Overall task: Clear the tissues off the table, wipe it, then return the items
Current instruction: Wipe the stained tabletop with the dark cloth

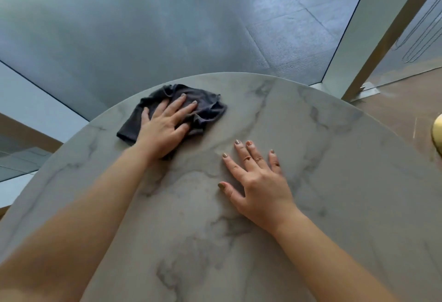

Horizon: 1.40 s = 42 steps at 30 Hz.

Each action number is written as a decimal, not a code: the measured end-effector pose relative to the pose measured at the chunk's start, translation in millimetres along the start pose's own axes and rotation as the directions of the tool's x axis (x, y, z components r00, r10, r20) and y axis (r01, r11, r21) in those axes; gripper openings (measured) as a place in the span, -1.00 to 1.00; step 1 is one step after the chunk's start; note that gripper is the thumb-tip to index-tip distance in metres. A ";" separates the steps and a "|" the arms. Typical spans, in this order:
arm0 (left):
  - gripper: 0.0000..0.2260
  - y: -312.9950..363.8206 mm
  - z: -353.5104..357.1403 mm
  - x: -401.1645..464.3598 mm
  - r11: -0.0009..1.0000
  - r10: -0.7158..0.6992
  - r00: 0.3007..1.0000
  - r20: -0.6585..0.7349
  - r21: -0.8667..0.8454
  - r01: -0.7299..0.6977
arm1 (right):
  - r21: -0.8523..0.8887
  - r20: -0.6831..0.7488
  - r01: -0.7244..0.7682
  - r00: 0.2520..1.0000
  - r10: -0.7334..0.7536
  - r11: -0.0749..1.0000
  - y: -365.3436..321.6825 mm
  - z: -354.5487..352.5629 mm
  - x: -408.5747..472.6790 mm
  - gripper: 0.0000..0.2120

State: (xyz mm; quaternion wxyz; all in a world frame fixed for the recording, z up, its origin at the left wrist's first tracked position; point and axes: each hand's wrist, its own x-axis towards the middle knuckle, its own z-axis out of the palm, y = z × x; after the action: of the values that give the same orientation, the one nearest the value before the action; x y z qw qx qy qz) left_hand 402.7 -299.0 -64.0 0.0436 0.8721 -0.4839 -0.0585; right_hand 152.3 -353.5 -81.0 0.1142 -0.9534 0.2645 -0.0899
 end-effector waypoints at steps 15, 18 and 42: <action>-0.61 73.0 2.7 73.0 0.998 -0.023 0.999 0.043 -0.060 0.026 | 0.136 0.089 0.053 0.994 -0.066 0.989 73.9 -36.8 -9.8 -0.57; -0.59 114.6 8.5 77.3 0.996 -0.031 0.999 0.030 -0.079 0.034 | 0.170 0.061 -0.037 0.998 0.027 0.985 94.6 -48.6 -9.9 -0.69; -0.55 176.3 9.8 -128.3 0.841 0.434 0.883 0.177 -0.431 -0.327 | 0.445 -0.277 -0.247 0.877 0.394 0.861 18.1 -40.5 -64.1 -0.55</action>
State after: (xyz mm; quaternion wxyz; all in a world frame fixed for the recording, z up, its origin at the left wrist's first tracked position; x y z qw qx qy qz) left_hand 186.1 -283.3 -42.6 0.1609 0.7150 -0.6285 -0.2605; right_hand 80.0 -341.8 -54.1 0.2683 -0.8188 0.4143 -0.2930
